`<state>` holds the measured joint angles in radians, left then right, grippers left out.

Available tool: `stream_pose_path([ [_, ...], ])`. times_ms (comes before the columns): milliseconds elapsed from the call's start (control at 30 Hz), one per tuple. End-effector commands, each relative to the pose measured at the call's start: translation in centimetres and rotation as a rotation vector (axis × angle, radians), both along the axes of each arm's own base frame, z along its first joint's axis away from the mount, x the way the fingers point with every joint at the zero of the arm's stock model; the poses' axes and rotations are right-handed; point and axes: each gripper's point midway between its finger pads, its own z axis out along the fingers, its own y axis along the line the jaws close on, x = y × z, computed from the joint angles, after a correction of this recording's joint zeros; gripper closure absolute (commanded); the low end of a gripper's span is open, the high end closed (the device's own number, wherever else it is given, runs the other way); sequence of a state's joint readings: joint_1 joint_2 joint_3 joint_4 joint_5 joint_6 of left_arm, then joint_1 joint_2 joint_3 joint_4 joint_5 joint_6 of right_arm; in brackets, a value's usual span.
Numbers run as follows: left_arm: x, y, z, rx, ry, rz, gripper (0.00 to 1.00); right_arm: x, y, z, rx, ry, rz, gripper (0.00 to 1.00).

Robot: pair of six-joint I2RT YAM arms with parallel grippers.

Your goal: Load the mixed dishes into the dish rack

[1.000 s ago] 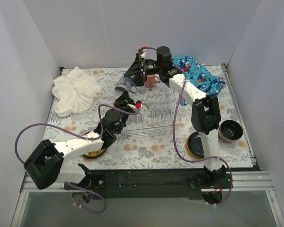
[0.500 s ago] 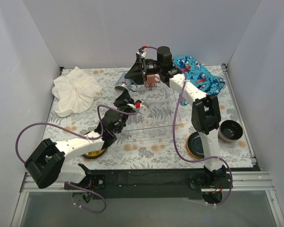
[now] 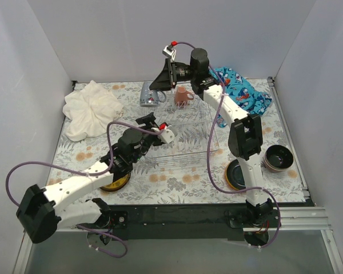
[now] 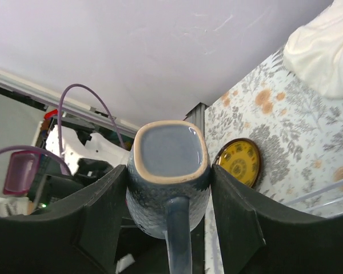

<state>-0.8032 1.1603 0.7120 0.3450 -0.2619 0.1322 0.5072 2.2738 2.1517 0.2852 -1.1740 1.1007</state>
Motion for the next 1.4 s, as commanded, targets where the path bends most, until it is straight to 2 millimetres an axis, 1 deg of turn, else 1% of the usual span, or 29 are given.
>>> stream_pose_path([
  [0, -5.4, 0.4, -1.9, 0.019, 0.217, -0.151, 0.31, 2.7, -1.1, 2.0, 0.096, -0.248, -0.061, 0.78],
  [33, -5.8, 0.6, -2.1, 0.002, 0.241, -0.149, 0.31, 3.2, -1.1, 2.0, 0.102, -0.273, -0.071, 0.79],
  [67, -6.1, 0.9, -2.0, -0.004, 0.251, -0.146, 0.31, 3.9, -1.0, 1.0, 0.096, -0.269, -0.078, 0.81],
  [100, -6.4, 1.5, -2.2, 0.001, 0.262, -0.13, 0.31, 4.3, -1.0, 0.6, 0.096, -0.274, -0.084, 0.82],
  [200, -6.9, 2.3, -2.0, -0.013, 0.287, -0.103, 0.31, 5.5, -0.9, -0.5, 0.097, -0.317, -0.107, 0.83],
  [233, -6.8, 2.7, -1.5, -0.023, 0.287, -0.082, 0.31, 5.9, -0.9, -0.8, 0.099, -0.341, -0.119, 0.84],
  [300, -6.7, 3.4, -1.5, -0.036, 0.309, -0.037, 0.31, 6.8, -0.8, -0.9, 0.114, -0.467, -0.155, 0.85],
  [333, -6.5, 4.0, -1.3, -0.039, 0.305, -0.003, 0.3, 7.2, -0.7, -1.1, 0.107, -0.494, -0.172, 0.85],
  [367, -6.5, 4.3, -1.2, -0.042, 0.304, 0.012, 0.3, 7.7, -0.8, -1.0, 0.105, -0.532, -0.192, 0.87],
  [400, -6.7, 4.6, -1.4, -0.041, 0.313, 0.024, 0.3, 8.6, -0.6, -1.2, 0.103, -0.625, -0.228, 0.88],
  [433, -6.8, 5.0, -1.2, -0.046, 0.31, 0.034, 0.3, 8.9, -0.6, -1.1, 0.098, -0.659, -0.245, 0.89],
  [467, -6.9, 5.2, -1.1, -0.045, 0.315, 0.037, 0.3, 9.4, -0.6, -1.2, 0.091, -0.691, -0.265, 0.92],
  [500, -7.2, 5.5, -1.6, -0.032, 0.335, 0.043, 0.3, 10.3, -0.7, -1.3, 0.085, -0.751, -0.305, 0.98],
  [567, -7.5, 6.0, -1.4, -0.039, 0.342, 0.058, 0.3, 11.2, -0.6, -1.4, 0.076, -0.804, -0.345, 0.99],
  [600, -7.9, 6.3, -1.8, -0.024, 0.366, 0.061, 0.3, 11.8, -0.6, -1.2, 0.074, -0.829, -0.369, 0.99],
  [633, -8.2, 6.5, -1.9, -0.021, 0.38, 0.06, 0.3, 12.4, -0.5, -1.7, 0.07, -0.866, -0.377, 0.99],
  [700, -8.8, 7.0, -1.7, -0.013, 0.395, 0.056, 0.3, 12.8, -0.2, -1.8, 0.069, -0.913, -0.389, 0.99],
  [733, -9.0, 7.1, -1.7, -0.01, 0.401, 0.056, 0.3, 13.2, -0.3, -2.1, 0.063, -0.967, -0.393, 0.99],
  [800, -9.3, 7.6, -1.7, 0.001, 0.409, 0.066, 0.3, 13.5, 0.0, -2.5, 0.052, -1.026, -0.402, 0.99],
  [833, -9.4, 7.8, -1.8, 0.001, 0.411, 0.072, 0.3, 13.5, 0.1, -3.1, 0.043, -1.045, -0.398, 0.99],
  [867, -9.4, 8.0, -1.8, 0.002, 0.412, 0.077, 0.3, 13.8, 0.2, -3.4, 0.037, -1.103, -0.397, 0.99],
  [900, -9.5, 8.2, -1.9, 0.005, 0.414, 0.084, 0.3, 13.9, 0.2, -3.6, 0.03, -1.112, -0.403, 0.99],
  [967, -9.6, 8.3, -2.0, -0.002, 0.422, 0.092, 0.3, 14.4, 0.3, -4.7, 0.018, -1.157, -0.398, 0.99],
  [1000, -9.6, 8.4, -2.1, -0.003, 0.422, 0.094, 0.3, 14.6, 0.3, -4.9, 0.014, -1.166, -0.4, 0.99],
  [1033, -9.6, 8.4, -2.3, 0.0, 0.424, 0.099, 0.3, 14.8, 0.4, -5.8, 0.004, -1.162, -0.4, 0.99],
  [1100, -9.4, 8.4, -2.5, -0.009, 0.422, 0.106, 0.3, 15.1, 0.5, -6.4, -0.005, -1.177, -0.4, 0.99],
  [1133, -9.4, 8.4, -2.9, -0.004, 0.426, 0.107, 0.3, 15.4, 0.5, -7.2, -0.014, -1.174, -0.399, 0.99],
  [1200, -9.3, 8.2, -2.9, -0.014, 0.422, 0.105, 0.3, 15.6, 0.6, -7.8, -0.022, -1.173, -0.398, 0.99],
  [1367, -9.2, 8.1, -3.6, -0.015, 0.428, 0.112, 0.29, 15.8, 0.9, -10.4, -0.051, -1.128, -0.383, 0.99],
])
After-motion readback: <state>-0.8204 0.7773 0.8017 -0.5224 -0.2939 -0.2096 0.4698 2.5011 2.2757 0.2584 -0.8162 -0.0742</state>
